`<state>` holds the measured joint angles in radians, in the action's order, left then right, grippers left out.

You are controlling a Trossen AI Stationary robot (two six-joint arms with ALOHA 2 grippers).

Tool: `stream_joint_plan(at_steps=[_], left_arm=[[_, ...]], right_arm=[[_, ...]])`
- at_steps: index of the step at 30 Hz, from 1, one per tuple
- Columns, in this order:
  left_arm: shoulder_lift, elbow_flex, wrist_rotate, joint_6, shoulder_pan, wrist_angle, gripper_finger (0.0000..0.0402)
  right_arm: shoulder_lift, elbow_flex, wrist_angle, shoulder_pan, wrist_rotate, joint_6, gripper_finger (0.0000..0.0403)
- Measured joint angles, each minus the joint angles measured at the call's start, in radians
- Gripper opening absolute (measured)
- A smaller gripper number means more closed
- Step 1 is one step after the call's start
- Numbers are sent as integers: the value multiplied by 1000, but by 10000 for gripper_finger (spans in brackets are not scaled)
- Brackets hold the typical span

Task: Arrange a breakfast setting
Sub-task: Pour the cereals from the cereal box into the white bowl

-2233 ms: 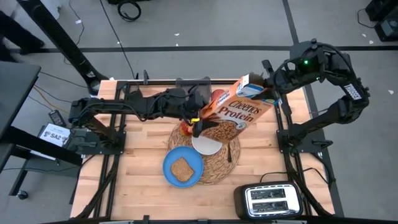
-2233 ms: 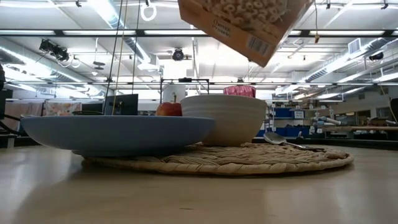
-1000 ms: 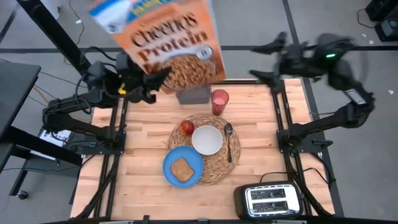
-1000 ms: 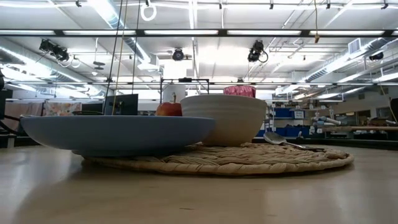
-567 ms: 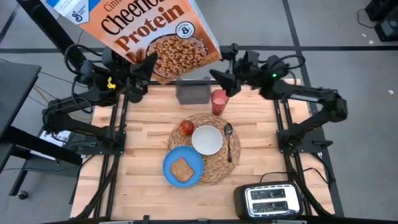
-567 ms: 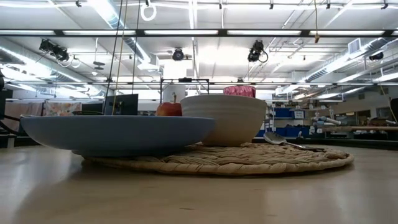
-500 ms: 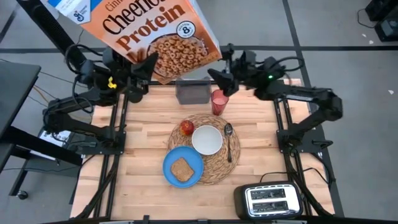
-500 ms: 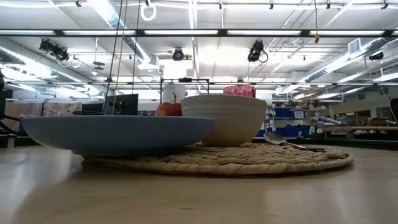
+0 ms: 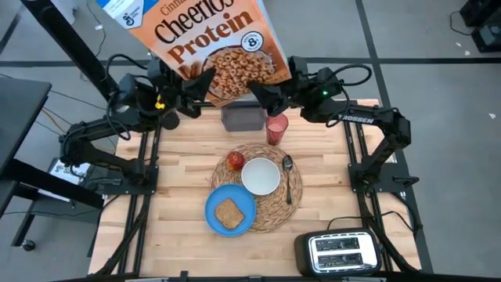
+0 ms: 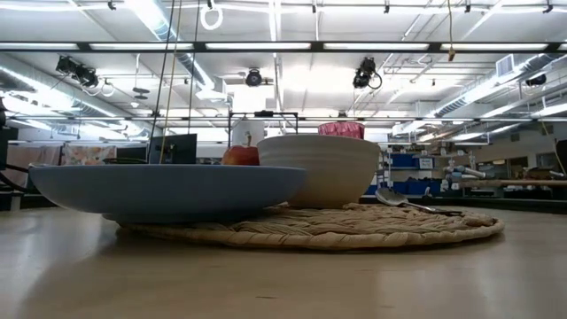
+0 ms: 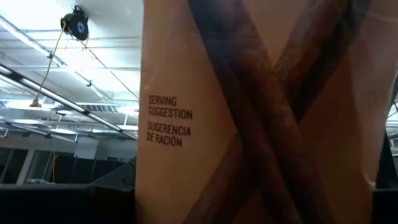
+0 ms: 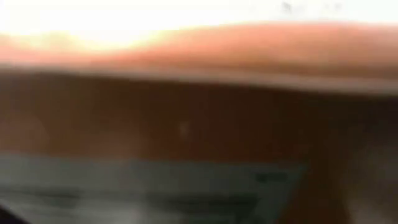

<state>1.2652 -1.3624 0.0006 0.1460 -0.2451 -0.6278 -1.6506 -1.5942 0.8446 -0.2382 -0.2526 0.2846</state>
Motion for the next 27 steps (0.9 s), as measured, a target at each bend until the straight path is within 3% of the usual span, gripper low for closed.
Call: stream_joint_plan(at_steps=[4, 10, 19, 27], left_arm=[[13, -1, 0, 6, 0, 5, 232], [10, 0, -6, 29, 0, 55, 295], [-26, 5, 58, 84, 0, 195, 344], [-138, 6, 112, 48, 2, 532, 354]], right_arm=[[-2, -5, -1, -1, 4, 10, 366], [-2, -5, -3, -1, 0, 5, 282], [1, -5, 26, -15, -15, 7, 282], [37, -4, 75, -71, -113, 84, 282]])
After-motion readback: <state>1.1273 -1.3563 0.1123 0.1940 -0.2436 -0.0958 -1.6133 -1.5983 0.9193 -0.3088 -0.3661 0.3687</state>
